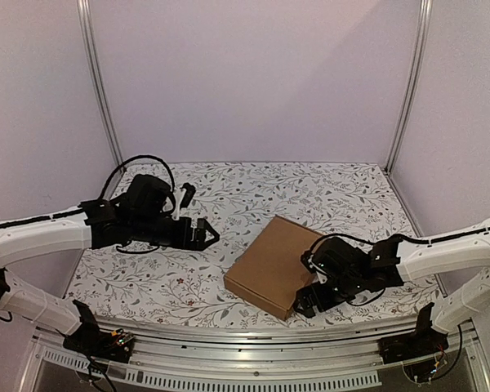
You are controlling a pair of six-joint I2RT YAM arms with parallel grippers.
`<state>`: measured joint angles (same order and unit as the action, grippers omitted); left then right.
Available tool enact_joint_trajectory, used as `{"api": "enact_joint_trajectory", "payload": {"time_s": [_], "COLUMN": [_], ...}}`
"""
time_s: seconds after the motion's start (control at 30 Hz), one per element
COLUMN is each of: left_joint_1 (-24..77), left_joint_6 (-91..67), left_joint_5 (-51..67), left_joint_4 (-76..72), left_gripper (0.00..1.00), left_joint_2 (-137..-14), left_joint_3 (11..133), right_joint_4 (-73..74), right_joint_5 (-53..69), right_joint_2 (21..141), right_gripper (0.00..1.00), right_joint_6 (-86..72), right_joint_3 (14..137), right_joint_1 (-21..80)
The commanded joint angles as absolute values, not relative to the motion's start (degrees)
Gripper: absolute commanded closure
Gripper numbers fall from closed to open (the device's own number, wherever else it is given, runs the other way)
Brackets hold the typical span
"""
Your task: Fold the paper box
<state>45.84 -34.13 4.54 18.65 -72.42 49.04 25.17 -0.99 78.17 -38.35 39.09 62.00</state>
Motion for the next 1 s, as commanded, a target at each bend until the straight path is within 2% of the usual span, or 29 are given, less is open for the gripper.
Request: {"api": "enact_joint_trajectory", "payload": {"time_s": [0.0, 0.3, 0.53, 0.7, 0.97], "left_joint_1": [44.57, 44.12, 44.03, 43.86, 43.77], "left_joint_6": [-34.41, -34.19, -33.9, -32.84, -29.98], "left_joint_5": [-3.54, -7.65, -9.13, -10.54, -13.05], "left_joint_4": [22.59, 25.81, 28.04, 29.78, 29.85], "left_gripper": [0.01, 0.0, 0.0, 0.0, 0.01], "left_joint_2": [-66.01, -58.47, -55.2, -53.03, -52.42], "left_joint_3": [47.09, 46.06, 45.76, 46.07, 47.79], "right_joint_4": [15.93, 12.35, 11.39, 11.33, 17.84], "right_joint_5": [-5.6, -21.4, -26.86, -28.11, -36.2], "right_joint_2": [84.44, 98.64, 109.13, 109.66, 101.18], "right_gripper": [0.01, 0.01, 0.01, 0.01, 0.01], "right_joint_6": [-39.72, -39.14, -36.45, -34.11, -26.76], "right_joint_3": [45.57, 61.61, 71.17, 73.12, 73.27], "right_joint_1": [63.1, 62.91, 60.56, 59.63, 59.49]}}
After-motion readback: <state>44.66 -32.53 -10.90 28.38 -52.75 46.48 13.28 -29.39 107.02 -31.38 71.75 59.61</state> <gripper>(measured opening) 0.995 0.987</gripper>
